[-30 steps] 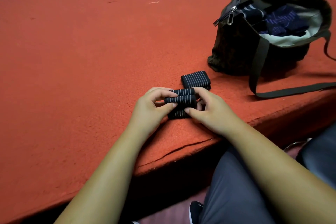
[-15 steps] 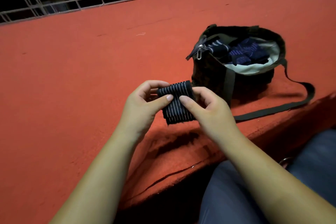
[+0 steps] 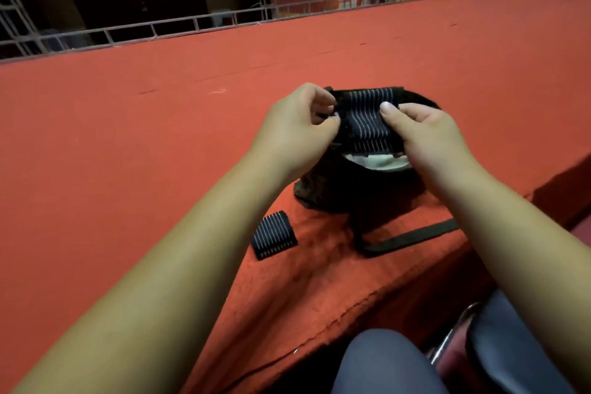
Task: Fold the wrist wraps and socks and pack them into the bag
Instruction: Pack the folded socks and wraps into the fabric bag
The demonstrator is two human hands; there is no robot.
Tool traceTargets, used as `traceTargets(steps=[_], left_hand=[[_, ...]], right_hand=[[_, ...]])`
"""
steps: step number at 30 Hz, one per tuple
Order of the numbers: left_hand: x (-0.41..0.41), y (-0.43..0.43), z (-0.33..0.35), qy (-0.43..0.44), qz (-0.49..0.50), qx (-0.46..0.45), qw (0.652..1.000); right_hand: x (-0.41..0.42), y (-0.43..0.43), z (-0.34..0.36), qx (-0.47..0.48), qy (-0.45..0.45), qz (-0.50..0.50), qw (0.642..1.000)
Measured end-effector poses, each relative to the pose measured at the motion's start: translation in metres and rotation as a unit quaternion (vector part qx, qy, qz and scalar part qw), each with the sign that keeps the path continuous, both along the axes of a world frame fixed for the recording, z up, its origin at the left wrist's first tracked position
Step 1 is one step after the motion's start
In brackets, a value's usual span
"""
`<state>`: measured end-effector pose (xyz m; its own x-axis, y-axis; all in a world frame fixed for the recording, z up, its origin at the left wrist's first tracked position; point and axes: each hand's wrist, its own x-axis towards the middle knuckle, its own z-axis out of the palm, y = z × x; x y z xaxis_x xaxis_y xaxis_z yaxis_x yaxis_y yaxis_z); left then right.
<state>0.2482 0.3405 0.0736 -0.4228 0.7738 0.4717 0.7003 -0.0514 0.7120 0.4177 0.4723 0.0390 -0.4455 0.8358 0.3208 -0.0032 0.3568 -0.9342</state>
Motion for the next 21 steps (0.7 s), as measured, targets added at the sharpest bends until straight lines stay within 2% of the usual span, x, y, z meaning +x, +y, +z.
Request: traceTargets(steps=[2,4,9,12,17,21], left_hand=[[0.0,0.016,0.008,0.127,0.013,-0.02,0.992],[-0.003,0.035,0.009,0.247,0.026,-0.069,0.966],[-0.01,0.064,-0.004,0.431,0.071,-0.177,0.882],[-0.013,0.071,-0.01,0.452,0.086,-0.213,0.862],[-0.018,0.071,-0.016,0.412,0.082,-0.221,0.88],[-0.026,0.07,-0.021,0.379,0.076,-0.221,0.895]], right_hand=[[0.002,0.03,0.006,-0.036,0.003,-0.016,0.999],[-0.001,0.062,0.005,-0.05,-0.034,-0.041,0.997],[-0.023,0.111,-0.006,-0.02,-0.188,-0.091,0.978],[-0.039,0.121,-0.011,0.029,-0.275,-0.084,0.957],[-0.056,0.125,-0.012,0.104,-0.378,-0.056,0.918],[-0.067,0.131,-0.025,0.127,-0.405,-0.068,0.903]])
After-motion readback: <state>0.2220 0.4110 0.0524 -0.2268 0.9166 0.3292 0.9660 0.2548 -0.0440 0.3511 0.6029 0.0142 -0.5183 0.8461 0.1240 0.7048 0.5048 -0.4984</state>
